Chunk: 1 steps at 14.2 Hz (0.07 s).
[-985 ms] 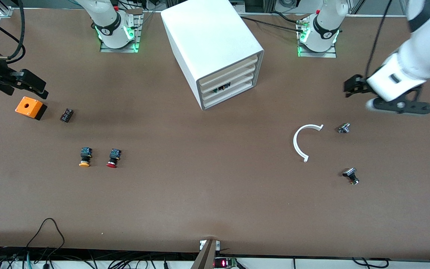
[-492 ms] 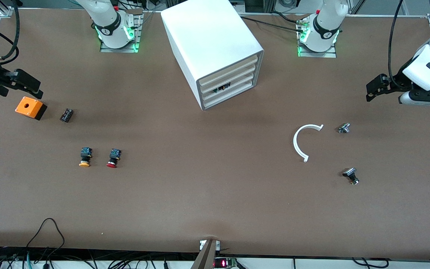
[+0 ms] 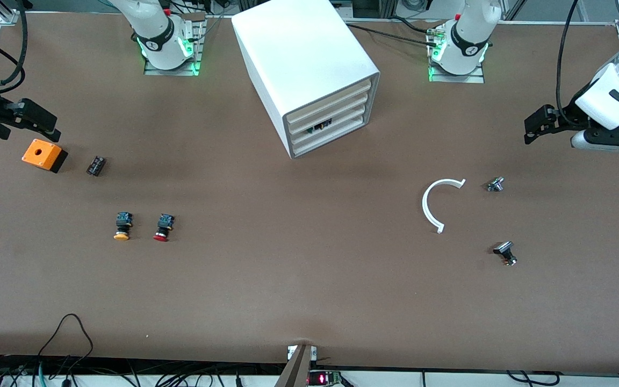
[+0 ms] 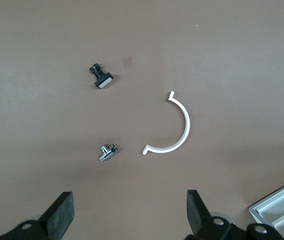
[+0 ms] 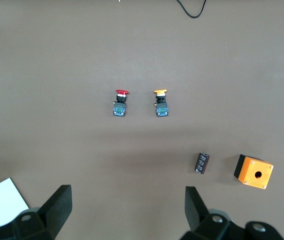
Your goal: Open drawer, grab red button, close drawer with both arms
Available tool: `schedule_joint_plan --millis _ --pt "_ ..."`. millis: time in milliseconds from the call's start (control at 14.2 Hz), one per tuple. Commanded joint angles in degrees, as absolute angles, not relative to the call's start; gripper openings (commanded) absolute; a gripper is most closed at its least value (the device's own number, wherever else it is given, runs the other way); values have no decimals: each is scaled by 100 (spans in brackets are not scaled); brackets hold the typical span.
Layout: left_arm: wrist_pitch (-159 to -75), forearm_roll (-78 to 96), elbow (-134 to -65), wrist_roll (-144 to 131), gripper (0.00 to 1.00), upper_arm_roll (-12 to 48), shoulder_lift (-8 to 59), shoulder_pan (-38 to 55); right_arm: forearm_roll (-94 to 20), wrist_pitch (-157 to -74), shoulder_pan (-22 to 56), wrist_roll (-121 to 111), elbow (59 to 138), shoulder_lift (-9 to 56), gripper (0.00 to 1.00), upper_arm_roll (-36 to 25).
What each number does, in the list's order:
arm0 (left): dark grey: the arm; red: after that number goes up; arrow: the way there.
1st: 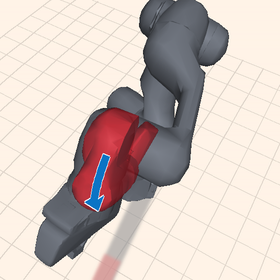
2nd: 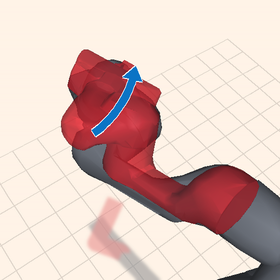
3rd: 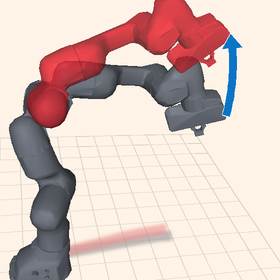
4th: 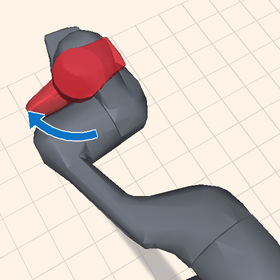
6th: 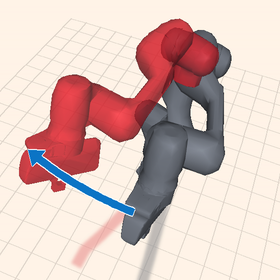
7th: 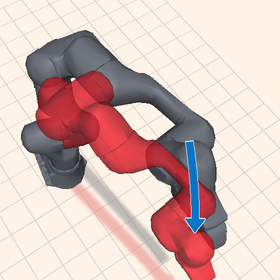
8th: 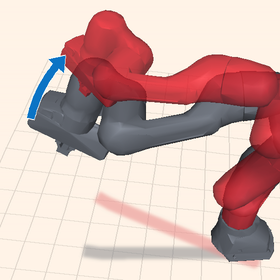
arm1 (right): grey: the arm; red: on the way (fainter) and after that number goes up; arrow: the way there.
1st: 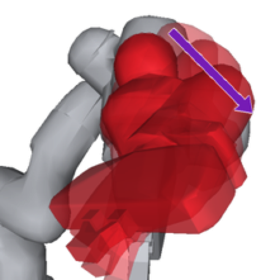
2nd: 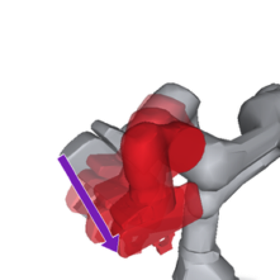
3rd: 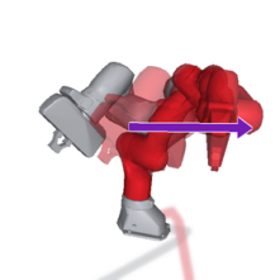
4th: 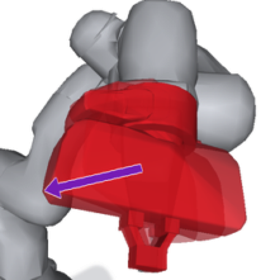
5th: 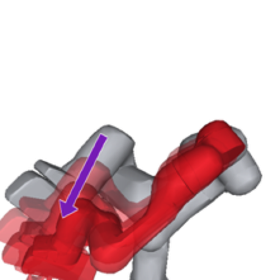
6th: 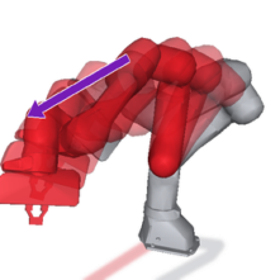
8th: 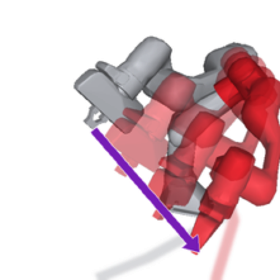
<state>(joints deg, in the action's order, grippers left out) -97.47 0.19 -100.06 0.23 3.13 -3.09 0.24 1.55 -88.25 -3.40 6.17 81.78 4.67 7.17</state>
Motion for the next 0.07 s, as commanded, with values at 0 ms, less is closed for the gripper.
schedule_joint_plan --millis 0 --pt "-9449 44 -9888 53 99 272 -325 62 53 -8780 -387 510 8174 413 100 721"
